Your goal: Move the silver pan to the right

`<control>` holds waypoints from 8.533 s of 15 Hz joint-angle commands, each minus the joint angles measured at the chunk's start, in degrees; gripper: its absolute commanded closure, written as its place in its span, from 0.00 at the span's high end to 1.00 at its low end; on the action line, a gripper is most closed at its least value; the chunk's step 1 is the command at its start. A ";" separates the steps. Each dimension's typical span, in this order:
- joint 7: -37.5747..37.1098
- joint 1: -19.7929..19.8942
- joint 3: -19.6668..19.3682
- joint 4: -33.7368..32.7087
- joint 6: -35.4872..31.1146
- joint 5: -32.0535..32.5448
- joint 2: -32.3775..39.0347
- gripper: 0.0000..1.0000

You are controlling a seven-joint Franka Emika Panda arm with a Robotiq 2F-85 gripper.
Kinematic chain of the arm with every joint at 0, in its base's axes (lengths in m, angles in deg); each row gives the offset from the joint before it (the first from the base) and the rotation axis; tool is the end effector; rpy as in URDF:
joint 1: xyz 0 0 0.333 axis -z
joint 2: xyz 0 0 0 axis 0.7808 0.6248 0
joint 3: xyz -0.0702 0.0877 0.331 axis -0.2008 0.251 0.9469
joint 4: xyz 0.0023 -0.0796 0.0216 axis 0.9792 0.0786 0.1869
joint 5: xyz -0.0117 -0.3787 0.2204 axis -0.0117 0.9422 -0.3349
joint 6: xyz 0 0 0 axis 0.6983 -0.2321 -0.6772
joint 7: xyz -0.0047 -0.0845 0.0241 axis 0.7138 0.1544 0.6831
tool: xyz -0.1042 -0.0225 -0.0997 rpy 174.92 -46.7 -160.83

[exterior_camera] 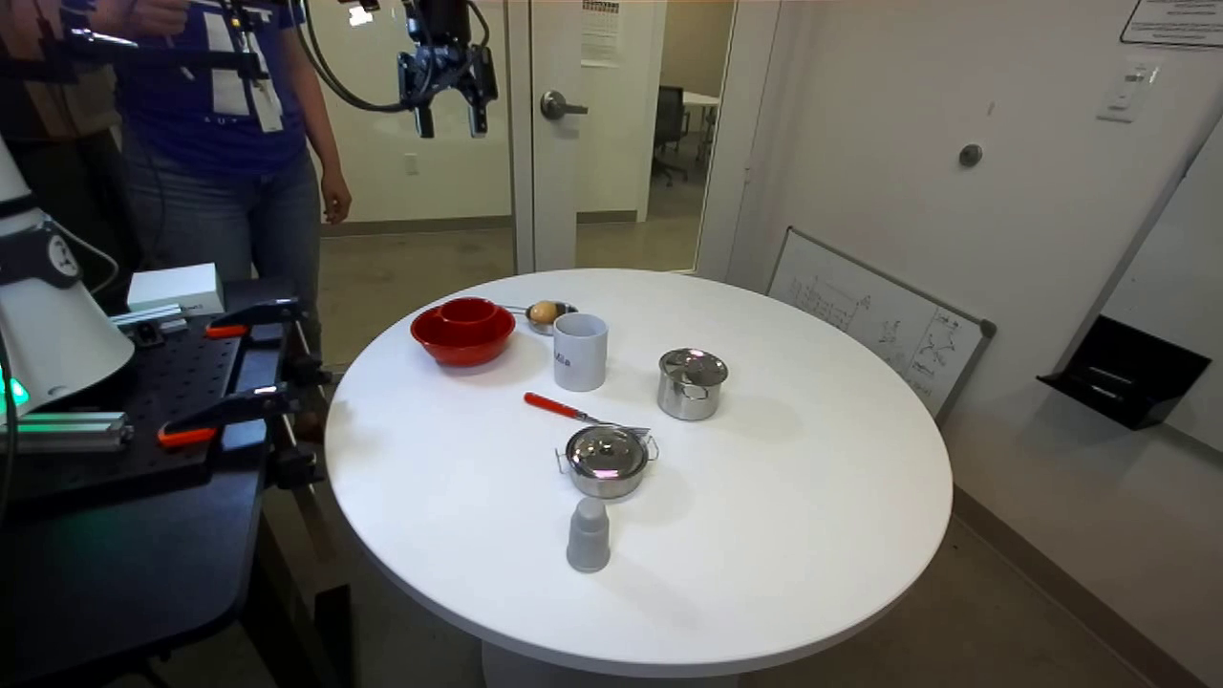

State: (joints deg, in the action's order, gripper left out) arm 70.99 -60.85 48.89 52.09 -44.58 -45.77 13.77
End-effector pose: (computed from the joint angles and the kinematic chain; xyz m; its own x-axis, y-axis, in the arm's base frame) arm 0.4699 0.1846 0.3069 0.7871 0.6096 -0.0939 0.6164 -0.7718 0.1562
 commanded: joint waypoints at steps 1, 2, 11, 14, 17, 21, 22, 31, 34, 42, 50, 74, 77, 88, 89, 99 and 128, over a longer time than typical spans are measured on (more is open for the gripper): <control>3.44 0.46 -1.86 -3.58 -10.00 5.94 8.95 1.00; 4.61 0.49 -2.27 -4.64 -13.14 6.95 11.91 1.00; 14.21 0.46 -5.27 -19.50 -22.35 11.25 33.72 1.00; 13.89 0.53 -5.14 -18.07 -21.89 10.01 32.96 1.00; 14.73 0.73 -5.14 -20.91 -21.85 9.93 35.97 1.00; 13.52 -0.21 -5.94 -21.76 -21.16 10.64 36.57 1.00; 13.89 -0.26 -5.88 -22.59 -21.49 10.71 37.39 1.00; 20.08 -0.17 -5.15 -30.63 -21.15 11.82 45.13 1.00; 22.04 0.12 -4.83 -33.82 -21.47 11.54 47.94 1.00; 30.17 1.16 -4.12 -41.80 -20.93 11.63 56.41 1.00; 36.95 0.17 -4.70 -49.88 -17.45 11.10 63.08 1.00; 35.46 -0.99 -6.25 -52.32 -16.29 10.80 66.76 0.64; 35.03 -0.90 -6.16 -51.74 -16.57 10.62 67.00 0.67; 34.18 -0.99 -6.59 -51.17 -16.23 10.91 65.98 0.05; 34.17 -0.98 -6.56 -51.16 -16.05 10.88 65.86 0.06; 36.78 2.68 -2.96 -50.77 -13.90 7.45 65.35 0.06; 32.65 12.20 3.83 -19.31 -20.07 -9.44 36.52 0.06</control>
State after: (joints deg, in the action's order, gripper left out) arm 107.01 -49.14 53.17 22.32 -61.14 -52.97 58.80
